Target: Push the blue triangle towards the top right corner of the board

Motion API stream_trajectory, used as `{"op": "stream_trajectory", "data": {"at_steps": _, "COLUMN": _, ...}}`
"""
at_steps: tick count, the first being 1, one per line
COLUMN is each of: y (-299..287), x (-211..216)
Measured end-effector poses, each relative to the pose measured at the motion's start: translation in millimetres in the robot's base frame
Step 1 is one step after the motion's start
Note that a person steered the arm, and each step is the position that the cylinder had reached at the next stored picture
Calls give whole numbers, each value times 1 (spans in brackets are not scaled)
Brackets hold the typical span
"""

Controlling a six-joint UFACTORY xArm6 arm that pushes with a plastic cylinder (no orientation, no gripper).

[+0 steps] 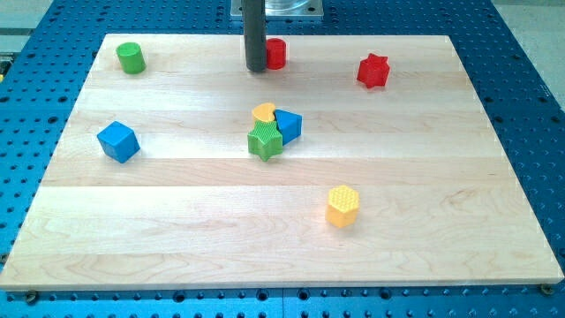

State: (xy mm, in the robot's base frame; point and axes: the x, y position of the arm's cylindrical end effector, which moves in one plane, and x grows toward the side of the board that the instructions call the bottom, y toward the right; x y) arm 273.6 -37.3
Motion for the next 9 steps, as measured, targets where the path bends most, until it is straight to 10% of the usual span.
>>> {"op": "stream_trajectory", "data": {"at_steps": 9, "y": -225, "x": 86}}
